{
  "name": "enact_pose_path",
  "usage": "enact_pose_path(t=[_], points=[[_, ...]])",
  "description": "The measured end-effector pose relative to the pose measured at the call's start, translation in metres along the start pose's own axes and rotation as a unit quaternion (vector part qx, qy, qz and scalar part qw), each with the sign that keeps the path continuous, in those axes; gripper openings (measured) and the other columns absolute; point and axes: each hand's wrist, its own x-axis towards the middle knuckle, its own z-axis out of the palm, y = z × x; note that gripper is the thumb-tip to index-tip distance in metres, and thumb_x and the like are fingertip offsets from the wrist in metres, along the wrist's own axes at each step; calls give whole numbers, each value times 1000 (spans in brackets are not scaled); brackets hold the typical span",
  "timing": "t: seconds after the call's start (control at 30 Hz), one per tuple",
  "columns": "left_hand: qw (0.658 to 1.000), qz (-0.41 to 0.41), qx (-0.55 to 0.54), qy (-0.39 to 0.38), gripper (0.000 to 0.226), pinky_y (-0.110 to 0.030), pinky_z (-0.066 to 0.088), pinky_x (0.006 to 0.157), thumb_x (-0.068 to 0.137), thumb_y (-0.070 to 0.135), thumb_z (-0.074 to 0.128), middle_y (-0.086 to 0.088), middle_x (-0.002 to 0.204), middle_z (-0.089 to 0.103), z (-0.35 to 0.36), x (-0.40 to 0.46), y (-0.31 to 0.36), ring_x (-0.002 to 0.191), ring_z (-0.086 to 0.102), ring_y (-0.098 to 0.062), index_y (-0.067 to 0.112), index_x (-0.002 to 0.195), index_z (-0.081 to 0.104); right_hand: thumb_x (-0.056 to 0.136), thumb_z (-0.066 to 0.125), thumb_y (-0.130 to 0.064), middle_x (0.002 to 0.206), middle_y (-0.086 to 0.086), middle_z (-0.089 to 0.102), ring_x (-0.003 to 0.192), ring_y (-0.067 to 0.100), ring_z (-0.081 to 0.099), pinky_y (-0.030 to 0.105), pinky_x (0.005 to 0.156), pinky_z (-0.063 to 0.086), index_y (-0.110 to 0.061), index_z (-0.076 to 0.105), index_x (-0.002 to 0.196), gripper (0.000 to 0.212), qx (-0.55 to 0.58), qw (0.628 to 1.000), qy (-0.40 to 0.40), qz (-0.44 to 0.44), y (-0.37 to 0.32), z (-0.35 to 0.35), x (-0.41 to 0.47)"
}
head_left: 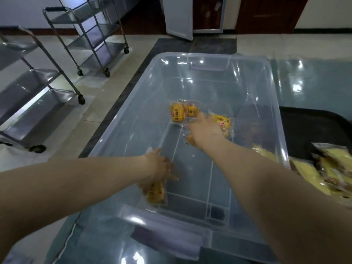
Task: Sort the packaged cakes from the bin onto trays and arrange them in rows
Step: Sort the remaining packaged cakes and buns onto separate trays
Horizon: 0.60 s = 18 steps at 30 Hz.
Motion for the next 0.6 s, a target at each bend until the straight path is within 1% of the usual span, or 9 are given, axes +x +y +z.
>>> enact_pose_path(t=[0.07, 0.17, 0.2, 0.27, 0.37, 0.43, 0.47, 0.53, 0.6], points=[[1000, -7, 16, -24, 114, -67, 11, 104, 66, 55, 75, -6, 157, 5, 9, 7, -3, 141, 15, -31, 43, 146, -5, 91, 57, -23, 138, 16, 28, 125, 39, 32, 54, 90, 48, -15, 51, 133, 43, -4, 1000, 8, 28, 7, 3, 4], [999, -18, 0, -39, 112, -64, 22, 99, 70, 55, 72, -7, 155, 10, 15, 13, -4, 132, 31, -35, 40, 145, -11, 88, 58, -12, 140, 15, 24, 129, 40, 28, 55, 91, 47, -14, 54, 131, 43, -21, 999, -1, 48, 22, 12, 14], [999, -22, -12, -38, 107, -61, 27, 97, 73, 53, 70, -9, 153, 15, 15, 15, -5, 128, 37, -36, 38, 146, -8, 88, 58, -11, 142, 14, 21, 131, 40, 26, 56, 92, 46, -14, 54, 130, 42, -18, 998, -5, 56, 27, 15, 16], [998, -19, -42, -38, 92, -56, 35, 93, 79, 49, 66, -13, 146, 26, 13, 19, -6, 119, 46, -37, 32, 146, 7, 88, 58, -10, 148, 12, 16, 134, 41, 21, 58, 94, 45, -13, 56, 129, 41, -5, 997, -9, 75, 33, 21, 20], [996, -5, -69, -51, 71, -48, 42, 84, 81, 49, 64, -12, 135, 39, 7, 25, -9, 112, 51, -38, 27, 138, 28, 88, 60, -12, 155, 12, 8, 138, 46, 14, 57, 95, 45, -15, 55, 130, 42, -13, 996, -13, 90, 36, 31, 24], [995, -21, -88, -34, 59, -43, 43, 82, 81, 48, 64, -8, 130, 43, -2, 26, -16, 111, 52, -35, 28, 130, 38, 89, 62, -18, 158, 10, -1, 141, 48, 5, 57, 96, 44, -19, 47, 137, 50, 1, 995, -12, 103, 36, 39, 29], [994, -38, -102, -6, 53, -39, 43, 78, 81, 46, 65, -7, 126, 45, -8, 25, -23, 109, 54, -34, 28, 125, 43, 89, 63, -19, 159, 8, -5, 141, 49, 0, 60, 97, 42, -21, 40, 141, 58, 18, 993, -14, 112, 37, 42, 32], [987, -79, -123, 71, 43, -35, 41, 70, 80, 45, 66, -3, 118, 49, -19, 21, -38, 102, 56, -29, 29, 116, 49, 85, 68, -15, 158, 6, -17, 141, 50, -10, 67, 97, 37, -30, 23, 148, 79, 57, 990, -20, 129, 42, 45, 39], [978, -118, -127, 118, 41, -35, 40, 69, 80, 48, 63, -2, 114, 51, -27, 18, -52, 100, 55, -27, 27, 113, 52, 80, 73, -12, 154, 5, -32, 138, 50, -20, 72, 96, 32, -41, 2, 150, 104, 82, 987, -26, 138, 47, 46, 46]])
